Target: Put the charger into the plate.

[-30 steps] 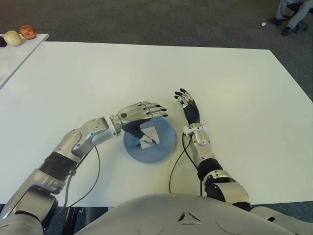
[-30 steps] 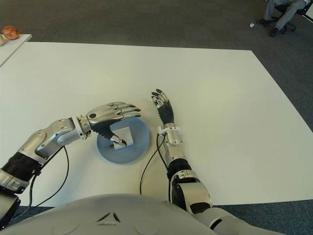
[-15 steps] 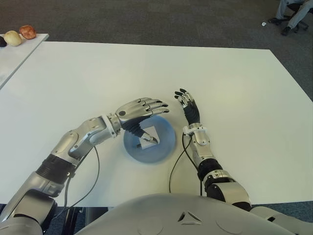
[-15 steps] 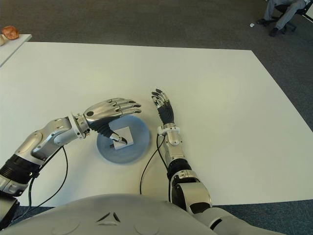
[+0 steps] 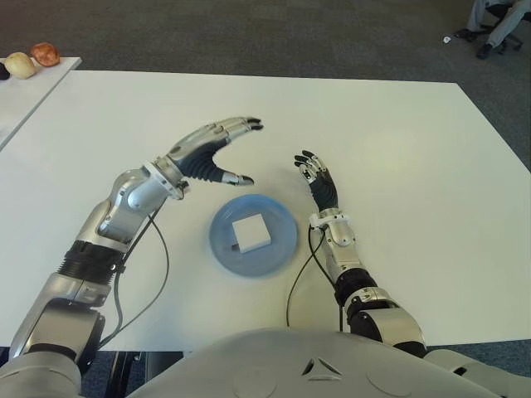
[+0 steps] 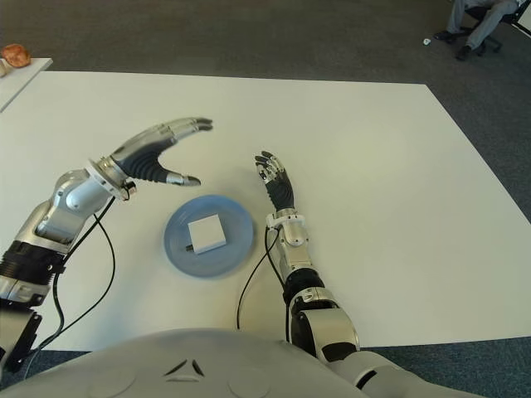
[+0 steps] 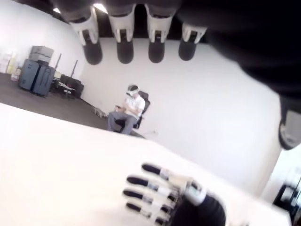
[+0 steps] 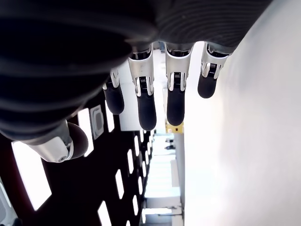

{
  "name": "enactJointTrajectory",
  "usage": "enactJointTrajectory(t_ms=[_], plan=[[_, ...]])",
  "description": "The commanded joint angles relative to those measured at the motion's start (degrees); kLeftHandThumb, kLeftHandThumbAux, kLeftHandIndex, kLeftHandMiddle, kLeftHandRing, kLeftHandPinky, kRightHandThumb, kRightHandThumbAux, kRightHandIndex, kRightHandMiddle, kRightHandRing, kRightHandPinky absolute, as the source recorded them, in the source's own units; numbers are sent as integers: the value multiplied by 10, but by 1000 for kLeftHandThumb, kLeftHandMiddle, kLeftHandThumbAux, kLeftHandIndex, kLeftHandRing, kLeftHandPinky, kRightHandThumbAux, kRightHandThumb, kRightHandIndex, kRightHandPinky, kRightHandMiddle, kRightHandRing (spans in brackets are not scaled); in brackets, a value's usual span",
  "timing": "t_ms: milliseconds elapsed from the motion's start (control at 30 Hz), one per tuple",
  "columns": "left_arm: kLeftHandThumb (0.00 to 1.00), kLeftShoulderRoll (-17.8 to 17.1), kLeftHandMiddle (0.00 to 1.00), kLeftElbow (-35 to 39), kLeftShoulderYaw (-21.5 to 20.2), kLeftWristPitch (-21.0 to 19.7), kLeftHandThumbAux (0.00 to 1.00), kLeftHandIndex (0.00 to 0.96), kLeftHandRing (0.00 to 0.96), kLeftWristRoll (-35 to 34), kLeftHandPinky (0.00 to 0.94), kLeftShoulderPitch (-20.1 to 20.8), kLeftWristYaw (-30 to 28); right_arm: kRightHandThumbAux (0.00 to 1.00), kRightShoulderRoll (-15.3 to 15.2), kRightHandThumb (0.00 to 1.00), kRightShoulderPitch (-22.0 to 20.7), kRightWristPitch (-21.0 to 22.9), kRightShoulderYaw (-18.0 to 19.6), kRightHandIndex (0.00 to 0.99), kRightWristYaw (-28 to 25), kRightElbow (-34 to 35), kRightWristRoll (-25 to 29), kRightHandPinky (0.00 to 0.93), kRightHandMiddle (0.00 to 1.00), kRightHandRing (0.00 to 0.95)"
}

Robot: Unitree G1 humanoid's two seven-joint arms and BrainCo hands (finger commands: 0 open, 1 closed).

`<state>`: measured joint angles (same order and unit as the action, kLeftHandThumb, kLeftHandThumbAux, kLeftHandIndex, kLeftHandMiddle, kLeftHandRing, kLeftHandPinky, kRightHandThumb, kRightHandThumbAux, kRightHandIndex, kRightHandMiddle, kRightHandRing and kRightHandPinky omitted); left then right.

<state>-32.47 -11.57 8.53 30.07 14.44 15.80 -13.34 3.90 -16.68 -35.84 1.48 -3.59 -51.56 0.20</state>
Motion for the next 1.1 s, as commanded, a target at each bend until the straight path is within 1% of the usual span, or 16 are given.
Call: enactJointTrajectory(t_ms=[33, 100, 133, 167, 233, 400, 500, 633, 800, 1000, 1100], plan=[[106, 49, 64, -150, -72, -21, 568, 44, 35, -110, 15, 12, 1, 458, 11, 0, 46, 30, 5, 162, -3, -54, 7, 112, 264, 205], [87, 65, 67, -202, -97, -11, 626, 47, 37, -140, 9, 15, 6, 468, 11, 0, 46, 30, 7, 172, -7, -55, 10, 119, 271, 207], [82, 75, 67, -224, -112, -7, 637, 47, 36, -154, 8, 12, 12, 471, 12, 0, 46, 30, 8, 174, -10, -55, 13, 120, 273, 207], [63, 85, 61, -239, -126, 0, 663, 43, 32, -165, 5, 3, 25, 480, 12, 0, 47, 30, 9, 179, -14, -54, 16, 121, 277, 208], [25, 95, 47, -254, -141, 10, 697, 31, 22, -174, 2, -5, 37, 498, 12, 0, 47, 30, 11, 187, -19, -54, 18, 120, 283, 211], [4, 118, 27, -268, -169, 44, 714, 19, 6, -188, 0, -36, 57, 518, 12, 0, 47, 27, 15, 196, -26, -57, 23, 120, 291, 215], [1, 127, 20, -293, -192, 57, 706, 19, 1, -211, 4, -41, 52, 520, 12, 0, 45, 26, 17, 199, -30, -61, 24, 119, 292, 215], [0, 140, 16, -290, -204, 68, 700, 20, 0, -219, 5, -56, 55, 514, 11, 0, 45, 25, 20, 201, -34, -63, 26, 114, 290, 214], [0, 164, 7, -287, -217, 85, 703, 20, 0, -230, 0, -91, 57, 505, 10, 0, 45, 27, 23, 201, -36, -63, 25, 103, 289, 211], [0, 185, 0, -294, -226, 69, 725, 13, 0, -252, 0, -109, 48, 500, 9, 0, 48, 32, 24, 197, -38, -59, 26, 100, 289, 210], [0, 200, 0, -271, -225, 65, 734, 5, 0, -251, 0, -131, 57, 497, 9, 0, 49, 33, 24, 193, -38, -57, 26, 92, 288, 209]])
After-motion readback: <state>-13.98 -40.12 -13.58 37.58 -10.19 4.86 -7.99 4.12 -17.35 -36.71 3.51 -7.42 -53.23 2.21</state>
